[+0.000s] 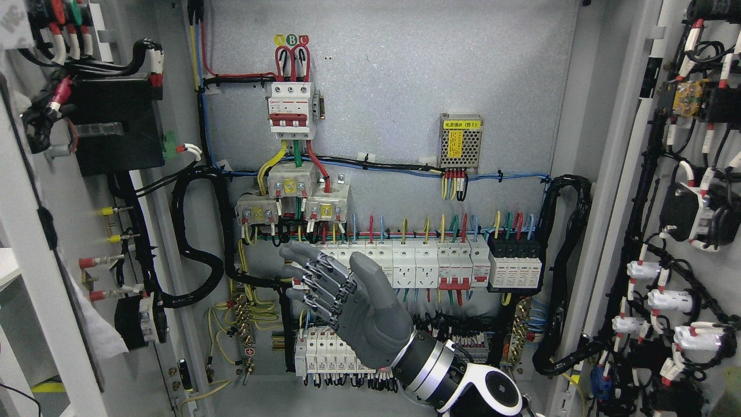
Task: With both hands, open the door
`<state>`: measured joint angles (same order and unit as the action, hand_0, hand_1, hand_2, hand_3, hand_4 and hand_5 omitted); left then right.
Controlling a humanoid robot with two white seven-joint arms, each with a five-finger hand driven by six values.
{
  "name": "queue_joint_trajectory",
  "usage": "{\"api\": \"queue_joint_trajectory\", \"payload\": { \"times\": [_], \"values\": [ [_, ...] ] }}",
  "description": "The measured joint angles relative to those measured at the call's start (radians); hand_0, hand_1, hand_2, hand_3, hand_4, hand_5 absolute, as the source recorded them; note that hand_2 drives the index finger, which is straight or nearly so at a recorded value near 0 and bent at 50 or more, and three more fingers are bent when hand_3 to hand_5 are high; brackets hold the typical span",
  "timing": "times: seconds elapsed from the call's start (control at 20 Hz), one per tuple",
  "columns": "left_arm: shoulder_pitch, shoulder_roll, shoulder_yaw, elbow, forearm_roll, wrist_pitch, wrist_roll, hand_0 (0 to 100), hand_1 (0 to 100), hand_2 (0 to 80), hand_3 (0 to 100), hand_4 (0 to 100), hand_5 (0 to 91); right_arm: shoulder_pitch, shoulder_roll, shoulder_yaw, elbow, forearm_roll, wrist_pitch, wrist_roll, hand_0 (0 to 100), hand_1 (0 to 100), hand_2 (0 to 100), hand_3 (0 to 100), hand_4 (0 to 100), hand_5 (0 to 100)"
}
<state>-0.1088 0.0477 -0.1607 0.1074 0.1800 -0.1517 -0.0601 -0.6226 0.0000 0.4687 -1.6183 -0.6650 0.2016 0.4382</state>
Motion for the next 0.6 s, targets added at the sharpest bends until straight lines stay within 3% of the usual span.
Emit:
{"api": "queue_joint_trajectory", "payload": {
  "times": [0.6],
  "values": [
    [0.001,0.0,0.0,0.0,0.0,-0.001,0.0,30,0,2.7,3,4,0.0,0.064,0.0,0.159,-0.08,-0.003,0.0,0.01,22,0,0,0,0,0]
  ]
}}
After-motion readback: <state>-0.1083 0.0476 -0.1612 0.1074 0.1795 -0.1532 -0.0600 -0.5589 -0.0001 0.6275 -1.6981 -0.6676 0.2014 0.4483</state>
